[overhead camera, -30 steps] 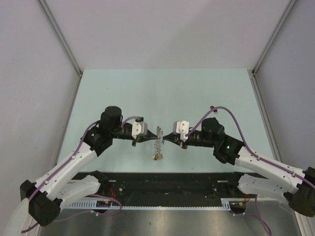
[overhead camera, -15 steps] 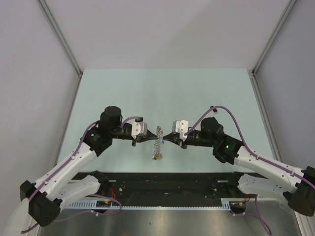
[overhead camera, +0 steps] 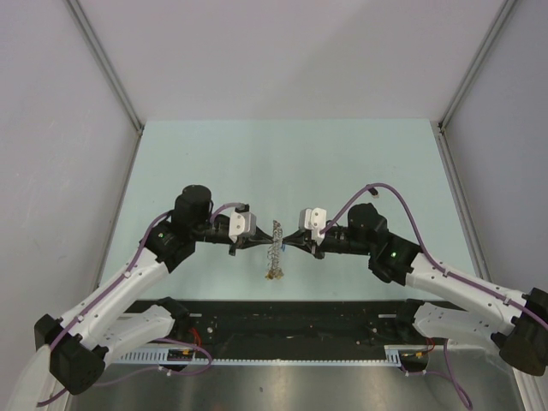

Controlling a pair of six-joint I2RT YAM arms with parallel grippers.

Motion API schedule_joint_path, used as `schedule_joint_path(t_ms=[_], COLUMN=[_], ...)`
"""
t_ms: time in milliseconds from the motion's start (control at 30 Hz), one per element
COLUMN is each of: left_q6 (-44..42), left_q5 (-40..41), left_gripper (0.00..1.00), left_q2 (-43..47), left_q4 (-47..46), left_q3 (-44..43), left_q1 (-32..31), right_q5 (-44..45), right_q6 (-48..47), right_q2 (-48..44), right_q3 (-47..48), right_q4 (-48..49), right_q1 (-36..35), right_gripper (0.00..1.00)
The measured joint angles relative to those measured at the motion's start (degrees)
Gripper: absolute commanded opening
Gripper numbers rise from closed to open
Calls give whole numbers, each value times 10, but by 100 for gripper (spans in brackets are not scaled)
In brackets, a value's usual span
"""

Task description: Put the keys on the keyring

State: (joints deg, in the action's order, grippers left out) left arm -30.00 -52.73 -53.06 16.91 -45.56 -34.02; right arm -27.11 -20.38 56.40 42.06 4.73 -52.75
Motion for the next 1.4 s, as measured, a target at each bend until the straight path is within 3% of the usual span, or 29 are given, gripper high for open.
schedule_joint_path(t_ms=[967,1400], left_q6=[0,0], left_q5=[3,76], left_gripper=[0,0], left_q2=[-9,-31], left_q4=[10,52], left_q3=[-10,-42], left_q1=[-12,-49], right_q5=[-22,0], right_q6=[13,12], right_q2=[15,10], right_q3=[0,0], right_q4=[9,-4], right_q1=[5,1], right_gripper=[0,0])
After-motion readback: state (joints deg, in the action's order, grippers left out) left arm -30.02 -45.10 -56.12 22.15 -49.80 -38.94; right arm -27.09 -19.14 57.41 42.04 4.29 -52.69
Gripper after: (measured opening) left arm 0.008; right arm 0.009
